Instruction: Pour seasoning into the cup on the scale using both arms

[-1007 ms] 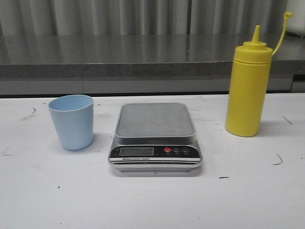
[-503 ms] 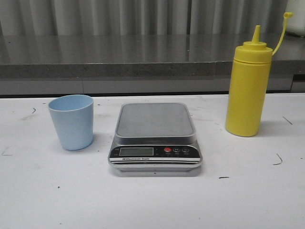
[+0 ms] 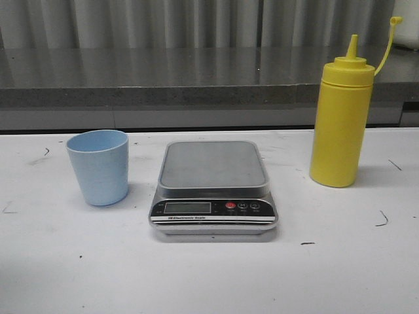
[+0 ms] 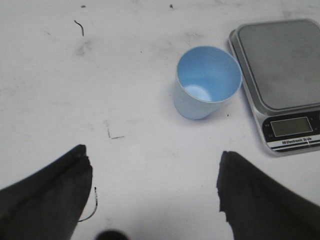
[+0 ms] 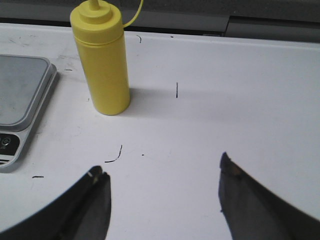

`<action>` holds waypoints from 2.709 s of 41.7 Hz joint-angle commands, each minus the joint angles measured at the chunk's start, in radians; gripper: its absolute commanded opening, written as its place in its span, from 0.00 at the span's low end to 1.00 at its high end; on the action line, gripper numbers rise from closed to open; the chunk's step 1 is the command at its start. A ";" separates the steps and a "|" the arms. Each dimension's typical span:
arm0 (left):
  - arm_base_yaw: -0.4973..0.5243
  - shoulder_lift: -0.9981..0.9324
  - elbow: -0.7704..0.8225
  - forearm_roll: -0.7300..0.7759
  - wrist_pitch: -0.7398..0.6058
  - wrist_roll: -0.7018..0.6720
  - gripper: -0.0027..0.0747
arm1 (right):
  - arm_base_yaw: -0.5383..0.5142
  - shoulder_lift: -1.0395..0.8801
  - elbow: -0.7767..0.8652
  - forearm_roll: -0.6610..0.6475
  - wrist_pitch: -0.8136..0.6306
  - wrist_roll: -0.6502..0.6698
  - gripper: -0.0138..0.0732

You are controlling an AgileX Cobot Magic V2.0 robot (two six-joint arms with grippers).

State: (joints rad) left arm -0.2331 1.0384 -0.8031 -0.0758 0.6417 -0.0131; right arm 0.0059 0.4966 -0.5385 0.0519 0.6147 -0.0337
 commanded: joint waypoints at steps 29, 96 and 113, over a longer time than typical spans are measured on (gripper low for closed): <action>-0.047 0.697 -0.512 -0.031 0.035 0.001 0.70 | -0.002 0.013 -0.025 -0.011 -0.073 -0.007 0.72; -0.330 0.956 -1.029 0.013 0.226 -0.056 0.01 | -0.002 0.013 -0.025 -0.012 -0.072 -0.007 0.72; -0.330 0.956 -1.029 0.055 0.224 -0.056 0.01 | -0.002 0.013 -0.025 -0.012 -0.072 -0.007 0.72</action>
State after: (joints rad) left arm -0.5592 2.0529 -1.7986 -0.0190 0.9048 -0.0562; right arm 0.0059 0.4985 -0.5385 0.0519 0.6147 -0.0337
